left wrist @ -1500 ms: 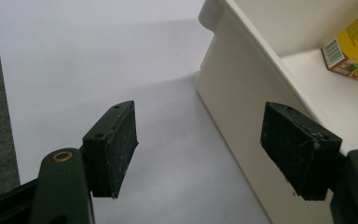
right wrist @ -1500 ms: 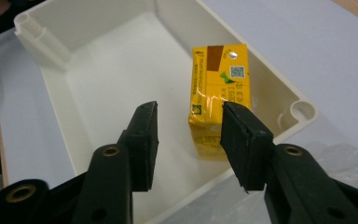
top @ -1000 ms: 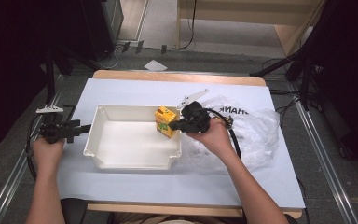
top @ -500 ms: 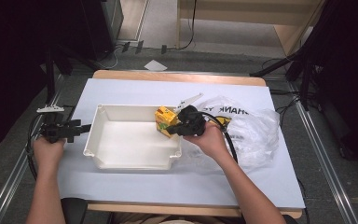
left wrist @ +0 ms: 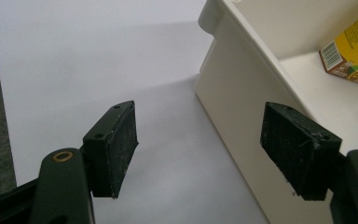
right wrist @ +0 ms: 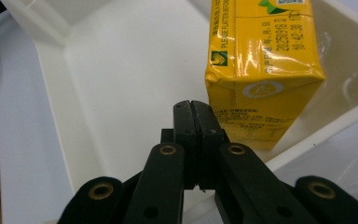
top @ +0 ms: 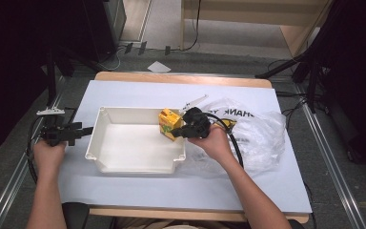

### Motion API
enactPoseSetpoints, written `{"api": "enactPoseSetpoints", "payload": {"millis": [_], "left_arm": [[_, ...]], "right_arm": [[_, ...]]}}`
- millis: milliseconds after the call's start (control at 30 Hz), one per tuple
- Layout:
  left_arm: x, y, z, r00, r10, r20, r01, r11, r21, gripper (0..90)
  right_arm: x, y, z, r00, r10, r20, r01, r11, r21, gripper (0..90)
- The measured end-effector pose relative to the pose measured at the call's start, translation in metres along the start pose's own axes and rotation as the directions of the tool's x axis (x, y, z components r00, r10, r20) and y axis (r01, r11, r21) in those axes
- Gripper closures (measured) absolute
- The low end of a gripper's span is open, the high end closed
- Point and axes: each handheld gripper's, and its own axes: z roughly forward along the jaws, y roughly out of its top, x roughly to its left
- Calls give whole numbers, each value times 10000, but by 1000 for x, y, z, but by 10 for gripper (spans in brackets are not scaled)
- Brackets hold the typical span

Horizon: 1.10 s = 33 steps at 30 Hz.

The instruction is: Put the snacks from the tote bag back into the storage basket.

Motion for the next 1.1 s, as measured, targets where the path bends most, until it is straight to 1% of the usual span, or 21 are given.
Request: {"api": "enactPoseSetpoints", "payload": {"millis": [633, 833, 933, 1100], "left_arm": [[0, 0, 0, 10000, 11, 34, -11, 10000, 58, 285], [-1, 0, 1, 10000, 9, 14, -9, 10000, 52, 285], [-1, 0, 1, 10000, 10, 35, -11, 10000, 82, 285], [-1, 0, 1, 10000, 5, 34, -5, 10000, 55, 285]], "right_arm": [[-5, -1, -3, 9998, 121, 173, -123, 9999, 103, 900], [-7, -1, -4, 9992, 166, 357, -168, 9998, 44, 900], [-5, -1, -6, 9992, 114, 396, -112, 9999, -58, 900], [-5, 0, -7, 9989, 169, 428, -165, 9998, -101, 900]]}}
